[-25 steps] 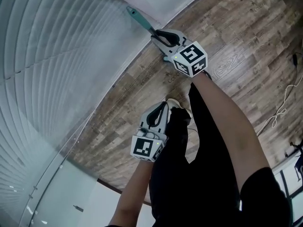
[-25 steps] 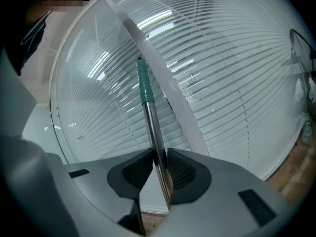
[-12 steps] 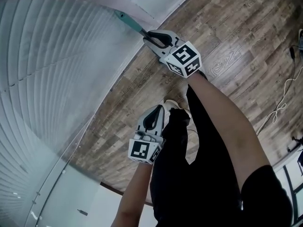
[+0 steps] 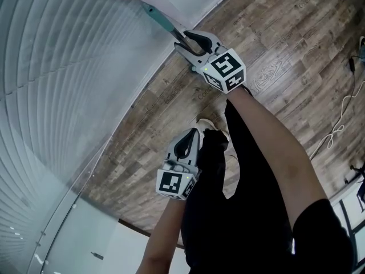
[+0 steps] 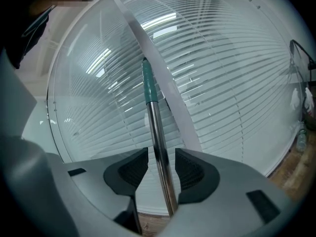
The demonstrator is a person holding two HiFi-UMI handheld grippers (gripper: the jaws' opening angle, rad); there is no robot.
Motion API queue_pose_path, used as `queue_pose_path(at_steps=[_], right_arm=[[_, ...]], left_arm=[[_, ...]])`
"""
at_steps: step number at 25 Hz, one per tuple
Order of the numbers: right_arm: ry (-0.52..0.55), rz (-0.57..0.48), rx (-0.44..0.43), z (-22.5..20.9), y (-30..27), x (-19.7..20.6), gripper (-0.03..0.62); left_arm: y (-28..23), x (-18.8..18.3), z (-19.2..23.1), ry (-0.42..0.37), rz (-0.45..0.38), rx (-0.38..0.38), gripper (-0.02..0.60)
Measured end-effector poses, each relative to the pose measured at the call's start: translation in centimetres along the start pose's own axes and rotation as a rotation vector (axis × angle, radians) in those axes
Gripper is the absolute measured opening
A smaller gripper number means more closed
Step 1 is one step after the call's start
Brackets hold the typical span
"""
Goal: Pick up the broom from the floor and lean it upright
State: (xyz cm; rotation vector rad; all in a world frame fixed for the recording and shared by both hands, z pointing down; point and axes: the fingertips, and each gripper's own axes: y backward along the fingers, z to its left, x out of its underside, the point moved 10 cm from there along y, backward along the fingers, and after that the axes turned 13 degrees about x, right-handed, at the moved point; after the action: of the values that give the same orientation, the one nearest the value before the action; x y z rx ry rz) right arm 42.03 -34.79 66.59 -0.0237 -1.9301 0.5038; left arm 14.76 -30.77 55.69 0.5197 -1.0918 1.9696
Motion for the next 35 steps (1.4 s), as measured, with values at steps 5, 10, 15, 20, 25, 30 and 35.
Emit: queue_pose_path(at_steps=[5, 10, 15, 20, 25, 30, 35], right_arm=[[0.065, -0.047, 0.025, 0.9, 1.2, -1.1, 0.158], [0.115, -0.106, 0.034, 1.8, 3.2, -3.0, 0.158], [0.085, -0.145, 0.037, 2.9, 6.0, -4.8, 0.158], [0.119, -0.187, 0.013, 5.0, 9.4, -8.1, 0.158], [0.184, -0.209, -0.046, 7.1, 12.6, -11.0, 0.158], [0.210, -0.261, -0.018, 9.3, 15.7, -13.8, 0.158], [0.171, -0.230, -0.005, 11.6, 18.9, -16.4, 0.158]], left_arm=[[1.6, 1.0, 0.1, 0.000, -0.009, -0.029, 0.020], [3.2, 2.3, -0.3, 0.008, -0.009, -0.052, 0.020], [4.8, 2.7, -1.4, 0.005, -0.019, -0.076, 0.020], [6.7, 1.1, -2.4, -0.001, -0.081, -0.092, 0.020], [7.6, -0.8, -4.1, -0.095, -0.142, -0.088, 0.020], [8.9, -3.1, -4.9, -0.120, -0.234, -0.107, 0.020], [10.2, -4.6, -6.4, -0.210, -0.241, -0.076, 0.020]])
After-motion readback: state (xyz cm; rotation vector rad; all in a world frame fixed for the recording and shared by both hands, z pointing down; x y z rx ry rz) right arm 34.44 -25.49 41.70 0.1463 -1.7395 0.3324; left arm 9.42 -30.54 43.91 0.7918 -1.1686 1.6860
